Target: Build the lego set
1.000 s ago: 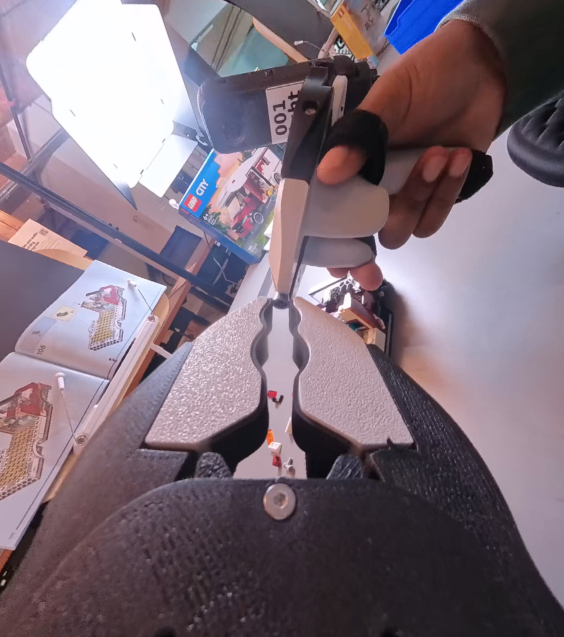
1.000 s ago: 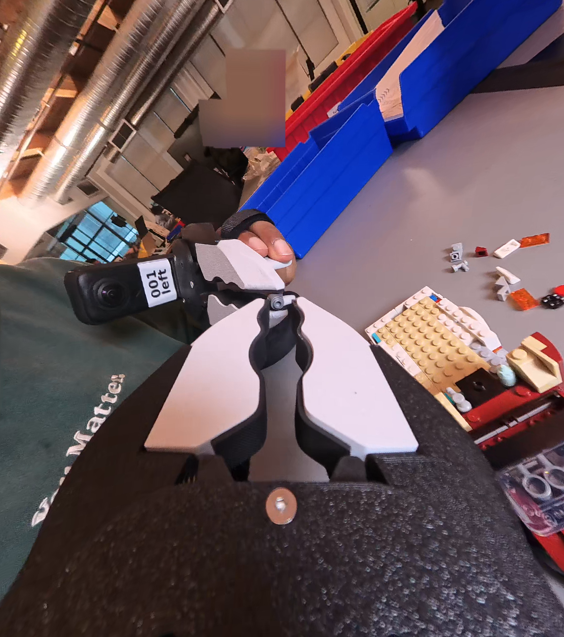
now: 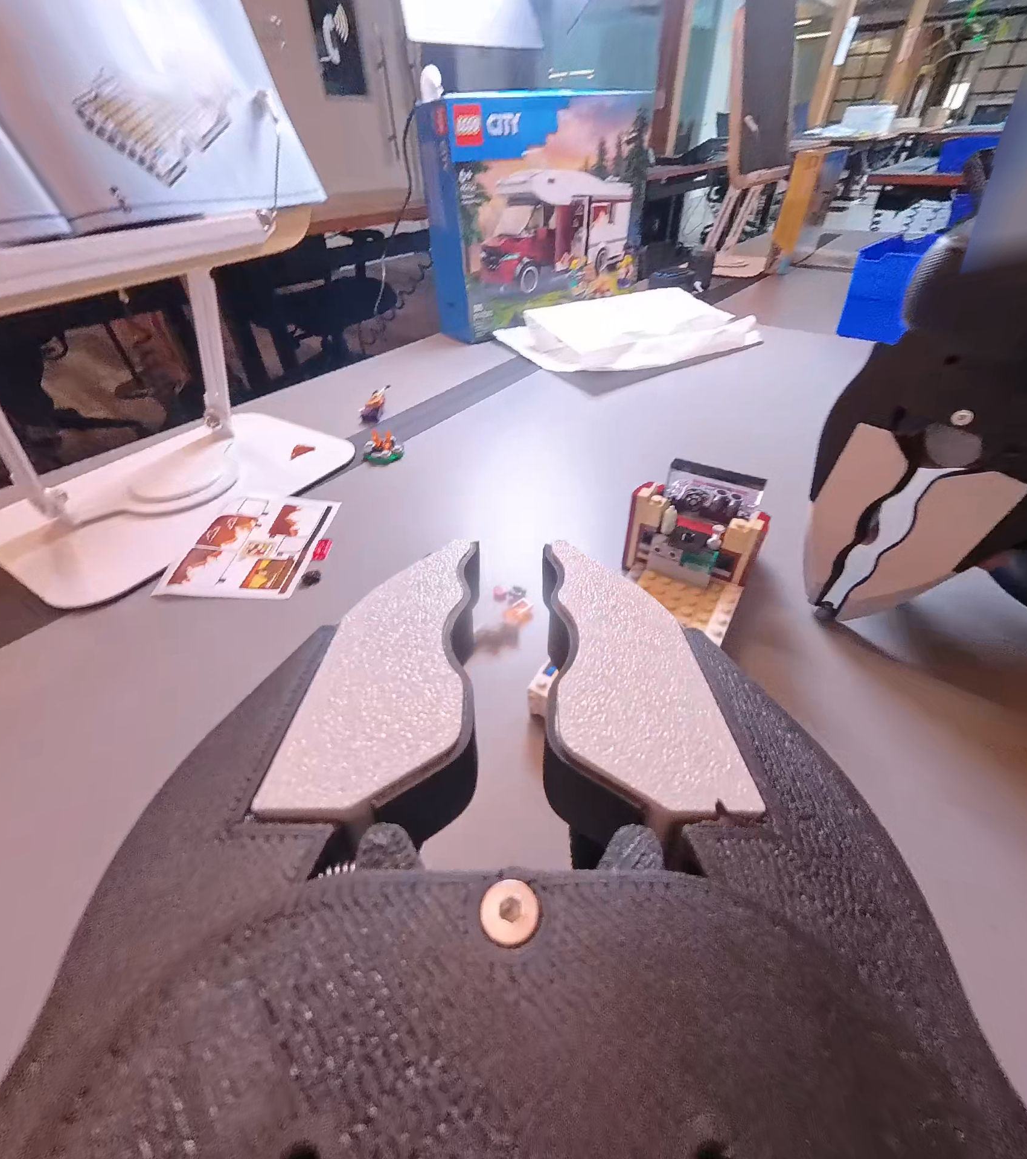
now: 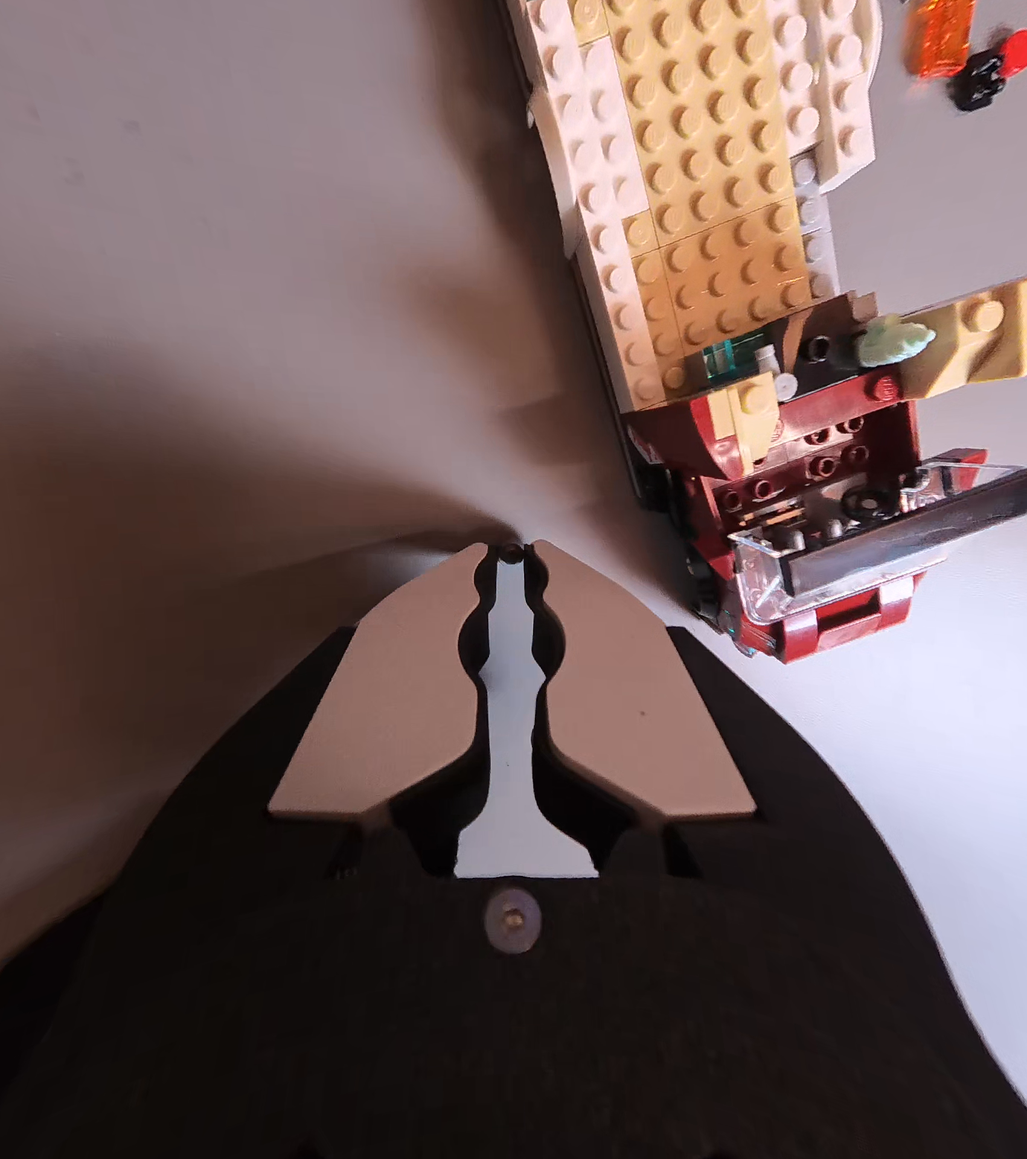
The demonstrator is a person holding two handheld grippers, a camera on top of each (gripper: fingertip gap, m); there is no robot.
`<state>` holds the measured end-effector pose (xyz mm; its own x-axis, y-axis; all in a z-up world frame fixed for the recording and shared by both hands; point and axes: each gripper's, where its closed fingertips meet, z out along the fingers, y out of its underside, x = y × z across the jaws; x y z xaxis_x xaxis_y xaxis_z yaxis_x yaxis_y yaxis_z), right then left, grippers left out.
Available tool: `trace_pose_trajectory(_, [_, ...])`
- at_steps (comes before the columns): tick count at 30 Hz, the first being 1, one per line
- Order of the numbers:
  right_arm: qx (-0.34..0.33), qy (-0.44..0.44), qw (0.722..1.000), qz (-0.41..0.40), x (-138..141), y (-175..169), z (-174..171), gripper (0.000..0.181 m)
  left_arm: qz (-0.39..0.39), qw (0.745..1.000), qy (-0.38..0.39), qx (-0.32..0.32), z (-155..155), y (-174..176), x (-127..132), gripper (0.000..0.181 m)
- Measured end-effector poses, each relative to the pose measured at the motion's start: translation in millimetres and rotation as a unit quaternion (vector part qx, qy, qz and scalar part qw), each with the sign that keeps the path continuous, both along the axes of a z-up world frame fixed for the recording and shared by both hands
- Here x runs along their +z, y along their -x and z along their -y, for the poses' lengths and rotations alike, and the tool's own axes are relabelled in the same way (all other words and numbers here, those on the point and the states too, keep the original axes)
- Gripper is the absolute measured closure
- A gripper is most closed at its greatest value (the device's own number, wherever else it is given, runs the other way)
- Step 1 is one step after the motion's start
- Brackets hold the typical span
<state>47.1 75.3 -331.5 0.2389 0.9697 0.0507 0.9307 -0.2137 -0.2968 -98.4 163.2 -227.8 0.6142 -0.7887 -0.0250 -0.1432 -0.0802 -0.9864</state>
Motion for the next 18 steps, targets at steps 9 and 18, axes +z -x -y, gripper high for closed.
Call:
trace_pose_trajectory(9, [0.001, -0.005, 1.0, -0.031, 6, 3, 0, 0.164, -0.001, 0.999, 0.028, 0.026, -12, 9, -12, 0.163])
trace_pose_trajectory(18, [-0.026, -0.036, 0.976, -0.214, 63, 12, -16, 0.135, -0.011, 0.998, 0.05, 0.022, -14, 8, -23, 0.163])
